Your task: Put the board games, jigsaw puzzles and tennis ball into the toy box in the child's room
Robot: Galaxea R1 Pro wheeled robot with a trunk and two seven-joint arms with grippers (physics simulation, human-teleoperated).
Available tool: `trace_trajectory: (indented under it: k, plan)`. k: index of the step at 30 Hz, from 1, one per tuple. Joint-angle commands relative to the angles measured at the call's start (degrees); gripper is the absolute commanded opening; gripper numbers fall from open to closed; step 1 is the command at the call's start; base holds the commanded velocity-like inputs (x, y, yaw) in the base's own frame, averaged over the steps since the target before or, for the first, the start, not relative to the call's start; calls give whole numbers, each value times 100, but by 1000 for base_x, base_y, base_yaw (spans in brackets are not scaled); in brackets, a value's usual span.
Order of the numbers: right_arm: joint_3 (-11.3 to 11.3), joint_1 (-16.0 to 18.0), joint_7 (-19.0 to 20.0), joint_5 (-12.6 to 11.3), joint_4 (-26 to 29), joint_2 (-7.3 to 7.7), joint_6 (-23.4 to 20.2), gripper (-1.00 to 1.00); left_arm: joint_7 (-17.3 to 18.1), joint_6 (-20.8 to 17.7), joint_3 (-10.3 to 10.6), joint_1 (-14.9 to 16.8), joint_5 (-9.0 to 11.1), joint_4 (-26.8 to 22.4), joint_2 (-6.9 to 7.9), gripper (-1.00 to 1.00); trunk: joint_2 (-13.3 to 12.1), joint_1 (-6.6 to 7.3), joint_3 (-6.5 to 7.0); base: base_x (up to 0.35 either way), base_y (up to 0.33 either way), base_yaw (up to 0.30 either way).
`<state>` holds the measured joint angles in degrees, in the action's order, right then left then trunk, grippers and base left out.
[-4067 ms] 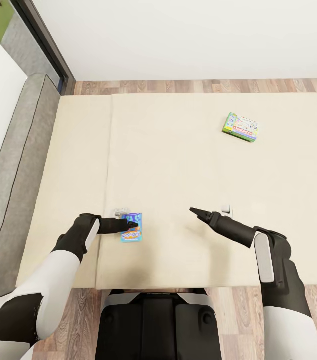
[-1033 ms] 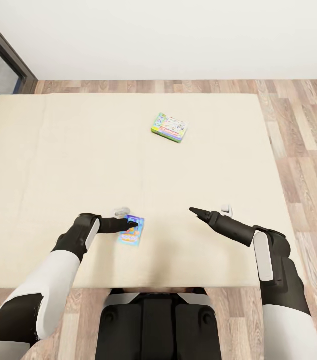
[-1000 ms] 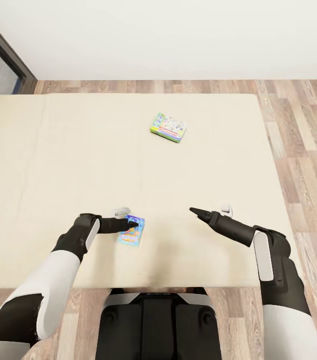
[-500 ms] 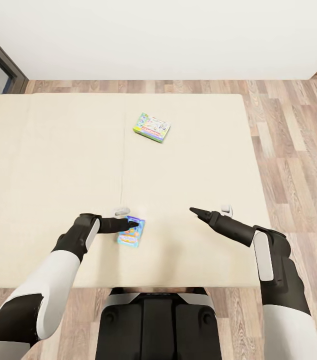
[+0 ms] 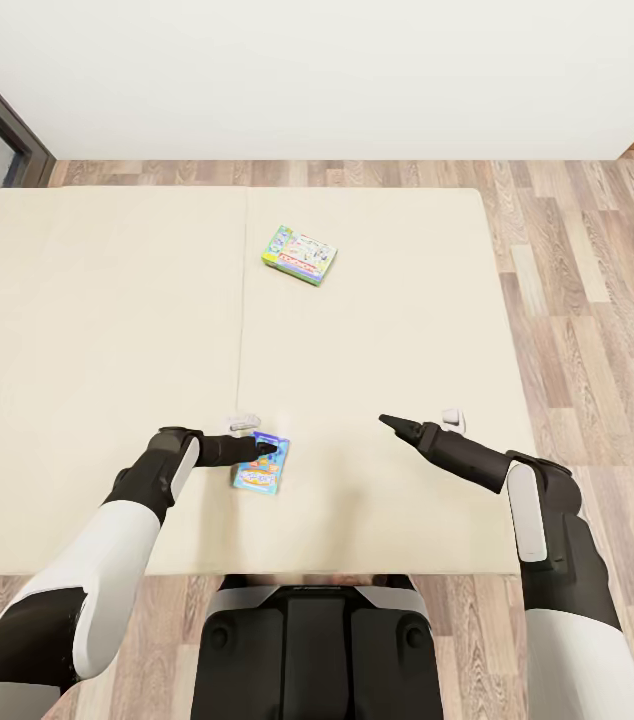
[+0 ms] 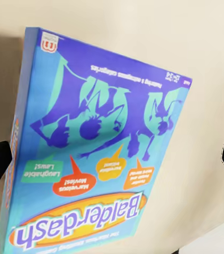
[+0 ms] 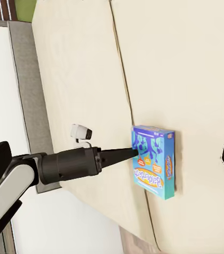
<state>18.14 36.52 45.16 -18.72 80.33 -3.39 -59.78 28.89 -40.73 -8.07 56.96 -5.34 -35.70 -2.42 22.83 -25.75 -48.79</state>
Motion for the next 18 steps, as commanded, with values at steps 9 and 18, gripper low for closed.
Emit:
trace_trajectory:
  k: [9, 18]
  plan:
    - [15, 0, 46, 32, 5, -4, -22, 100, 46, -51, -45, 2, -55, -7, -12, 100, 9, -3, -6, 0, -255, 0]
    - [15, -4, 46, 36, 4, -4, -22, 100, 46, -50, -45, 6, -55, -7, -12, 100, 9, -3, -6, 0, -296, 0]
